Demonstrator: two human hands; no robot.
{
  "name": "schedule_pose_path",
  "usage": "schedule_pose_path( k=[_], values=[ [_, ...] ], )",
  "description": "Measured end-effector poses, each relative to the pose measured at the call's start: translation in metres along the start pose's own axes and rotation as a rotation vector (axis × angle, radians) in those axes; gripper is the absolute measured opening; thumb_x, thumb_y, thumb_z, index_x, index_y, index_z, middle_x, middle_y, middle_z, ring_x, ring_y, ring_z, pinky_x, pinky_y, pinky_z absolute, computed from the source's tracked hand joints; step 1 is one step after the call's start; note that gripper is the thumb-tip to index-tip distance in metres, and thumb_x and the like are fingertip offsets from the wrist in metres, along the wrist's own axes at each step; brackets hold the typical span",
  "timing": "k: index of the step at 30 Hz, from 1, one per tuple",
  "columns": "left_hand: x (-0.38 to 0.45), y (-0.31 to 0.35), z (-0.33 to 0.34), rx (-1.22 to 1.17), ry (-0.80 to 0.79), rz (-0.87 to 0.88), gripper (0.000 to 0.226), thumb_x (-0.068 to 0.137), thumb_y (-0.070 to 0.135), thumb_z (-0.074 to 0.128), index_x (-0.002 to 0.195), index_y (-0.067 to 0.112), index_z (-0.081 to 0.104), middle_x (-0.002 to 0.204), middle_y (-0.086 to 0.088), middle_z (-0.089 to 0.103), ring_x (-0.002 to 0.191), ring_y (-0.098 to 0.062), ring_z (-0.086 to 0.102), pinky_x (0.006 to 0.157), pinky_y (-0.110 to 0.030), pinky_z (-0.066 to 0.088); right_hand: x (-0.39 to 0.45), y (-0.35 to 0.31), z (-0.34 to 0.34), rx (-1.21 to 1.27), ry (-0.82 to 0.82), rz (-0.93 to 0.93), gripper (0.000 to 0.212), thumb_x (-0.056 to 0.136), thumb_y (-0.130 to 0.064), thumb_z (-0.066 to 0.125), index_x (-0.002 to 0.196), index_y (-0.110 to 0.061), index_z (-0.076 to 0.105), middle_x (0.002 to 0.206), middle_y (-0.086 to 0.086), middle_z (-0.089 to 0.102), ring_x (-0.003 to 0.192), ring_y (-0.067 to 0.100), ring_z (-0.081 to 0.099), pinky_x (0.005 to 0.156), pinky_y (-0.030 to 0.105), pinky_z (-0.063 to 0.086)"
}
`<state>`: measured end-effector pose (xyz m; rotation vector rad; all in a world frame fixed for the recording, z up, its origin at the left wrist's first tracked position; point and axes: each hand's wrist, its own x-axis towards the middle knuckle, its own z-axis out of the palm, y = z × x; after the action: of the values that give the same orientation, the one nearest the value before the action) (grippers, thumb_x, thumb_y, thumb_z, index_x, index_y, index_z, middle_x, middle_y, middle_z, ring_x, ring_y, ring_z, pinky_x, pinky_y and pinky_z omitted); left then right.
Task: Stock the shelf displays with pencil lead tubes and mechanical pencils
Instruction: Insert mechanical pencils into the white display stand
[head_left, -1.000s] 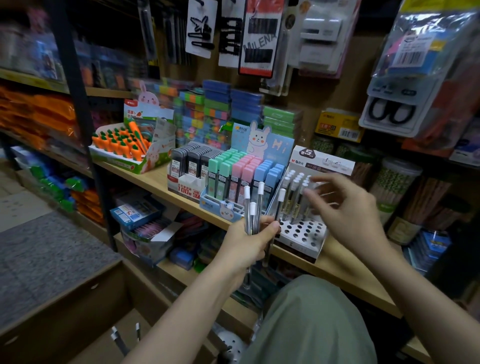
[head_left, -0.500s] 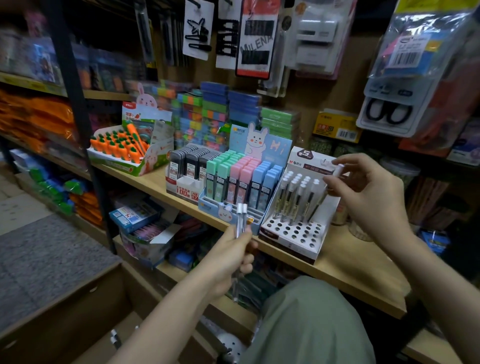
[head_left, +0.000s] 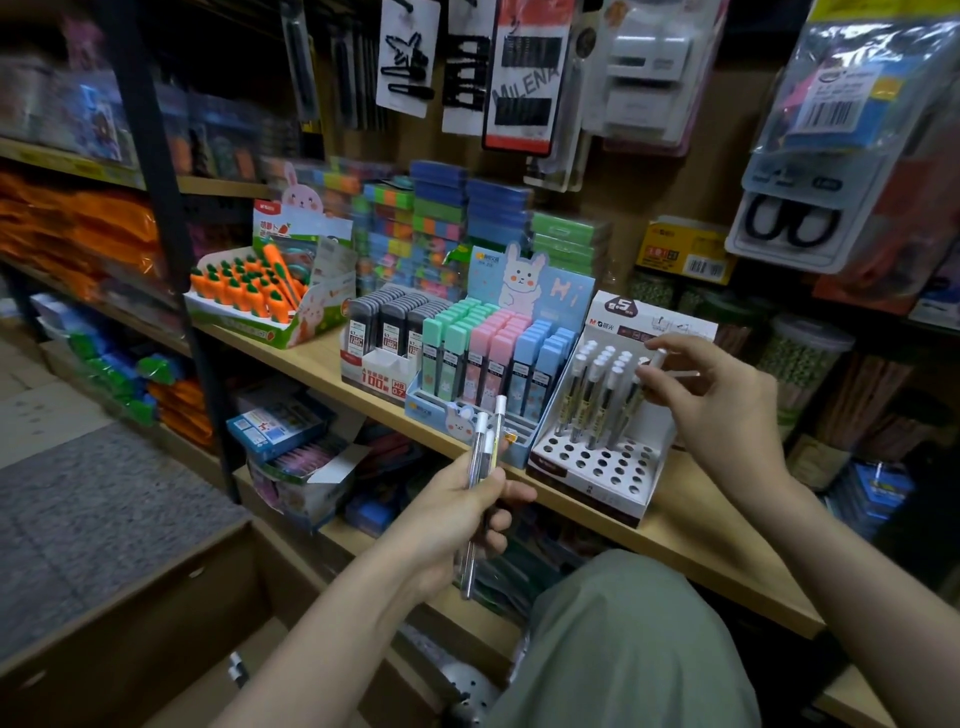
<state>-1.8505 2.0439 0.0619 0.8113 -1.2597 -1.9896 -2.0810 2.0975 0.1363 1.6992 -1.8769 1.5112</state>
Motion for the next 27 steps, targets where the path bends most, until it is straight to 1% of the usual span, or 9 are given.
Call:
schedule_pose_path(
  k=[4, 8, 10, 12, 14, 17, 22, 25, 27],
  values=[
    [-0.001, 0.000, 0.004, 0.078, 0.036, 0.041, 0.029, 0.104, 0.017, 0.042, 0.129, 0.026, 0.054, 0.082, -0.002, 0.064, 0.054, -0.006, 0.040, 0.047, -0.018, 0.036, -0.001, 0.003, 0.001, -0.012, -0.002, 0.018, 0.021, 0.090, -0.023, 0.067, 0.110, -0.022, 0.073, 0.087, -0.016, 0.068, 0.077, -0.001, 0.069, 0.073, 0.016, 0.056],
    [-0.001, 0.000, 0.001, 0.108, 0.065, 0.031, 0.029, 0.102, 0.012, 0.043, 0.125, 0.026, 0.055, 0.089, -0.003, 0.064, 0.062, -0.008, 0.044, 0.052, -0.020, 0.040, 0.001, 0.006, 0.001, -0.082, 0.000, -0.019, 0.016, 0.089, -0.020, 0.068, 0.104, -0.020, 0.074, 0.085, -0.014, 0.069, 0.070, -0.004, 0.067, 0.066, 0.006, 0.052],
    [-0.003, 0.000, 0.001, 0.130, 0.058, 0.032, 0.026, 0.102, 0.011, 0.045, 0.121, 0.023, 0.058, 0.092, -0.003, 0.064, 0.065, -0.007, 0.047, 0.054, -0.020, 0.042, 0.005, 0.006, 0.002, -0.131, 0.011, -0.044, 0.017, 0.088, -0.022, 0.070, 0.104, -0.017, 0.075, 0.088, -0.007, 0.071, 0.069, -0.002, 0.067, 0.066, 0.011, 0.055],
    [-0.004, 0.000, 0.001, 0.112, 0.026, 0.049, 0.022, 0.101, 0.011, 0.045, 0.117, 0.018, 0.059, 0.091, -0.003, 0.066, 0.063, -0.007, 0.047, 0.054, -0.020, 0.042, 0.008, 0.005, 0.004, -0.147, 0.012, -0.038, 0.019, 0.088, -0.023, 0.070, 0.104, -0.014, 0.075, 0.091, -0.002, 0.073, 0.072, 0.005, 0.068, 0.071, 0.026, 0.059],
    [-0.005, 0.000, 0.002, 0.133, 0.008, 0.083, 0.019, 0.102, 0.012, 0.045, 0.113, 0.014, 0.060, 0.089, -0.004, 0.069, 0.062, -0.006, 0.046, 0.054, -0.021, 0.041, 0.009, 0.004, 0.006, -0.132, 0.002, -0.020, 0.019, 0.088, -0.022, 0.070, 0.104, -0.013, 0.073, 0.090, -0.001, 0.073, 0.075, 0.009, 0.069, 0.074, 0.034, 0.060],
    [-0.006, 0.003, 0.004, 0.209, 0.007, 0.122, 0.022, 0.103, 0.017, 0.045, 0.107, 0.013, 0.066, 0.089, -0.010, 0.063, 0.062, -0.009, 0.044, 0.057, -0.022, 0.039, 0.008, 0.003, 0.008, -0.120, -0.004, -0.011, 0.013, 0.087, -0.020, 0.071, 0.097, -0.012, 0.071, 0.085, -0.001, 0.071, 0.076, 0.011, 0.069, 0.073, 0.038, 0.060],
    [-0.009, 0.013, 0.013, 0.149, -0.003, 0.168, 0.021, 0.103, 0.017, 0.043, 0.119, 0.016, 0.057, 0.098, -0.001, 0.075, 0.058, -0.004, 0.049, 0.052, -0.017, 0.041, 0.009, 0.002, 0.007, -0.205, 0.004, -0.015, 0.009, 0.084, -0.021, 0.074, 0.086, -0.013, 0.072, 0.083, 0.000, 0.070, 0.071, 0.013, 0.068, 0.069, 0.040, 0.060],
    [-0.016, 0.019, 0.017, 0.175, -0.006, 0.187, 0.021, 0.103, 0.022, 0.044, 0.118, 0.023, 0.059, 0.093, 0.001, 0.074, 0.057, -0.004, 0.051, 0.049, -0.017, 0.041, 0.008, 0.001, 0.009, -0.307, -0.034, -0.012, 0.018, 0.085, -0.026, 0.073, 0.093, -0.010, 0.073, 0.094, 0.005, 0.065, 0.076, 0.019, 0.066, 0.073, 0.042, 0.058],
    [-0.023, 0.025, 0.019, 0.167, -0.027, 0.195, 0.021, 0.103, 0.022, 0.044, 0.119, 0.024, 0.059, 0.090, 0.001, 0.073, 0.057, -0.004, 0.050, 0.049, -0.017, 0.039, 0.002, -0.004, 0.007, -0.335, -0.049, 0.011, 0.030, 0.088, -0.033, 0.068, 0.110, -0.014, 0.070, 0.105, 0.005, 0.063, 0.085, 0.020, 0.065, 0.079, 0.041, 0.057]
  ],
)
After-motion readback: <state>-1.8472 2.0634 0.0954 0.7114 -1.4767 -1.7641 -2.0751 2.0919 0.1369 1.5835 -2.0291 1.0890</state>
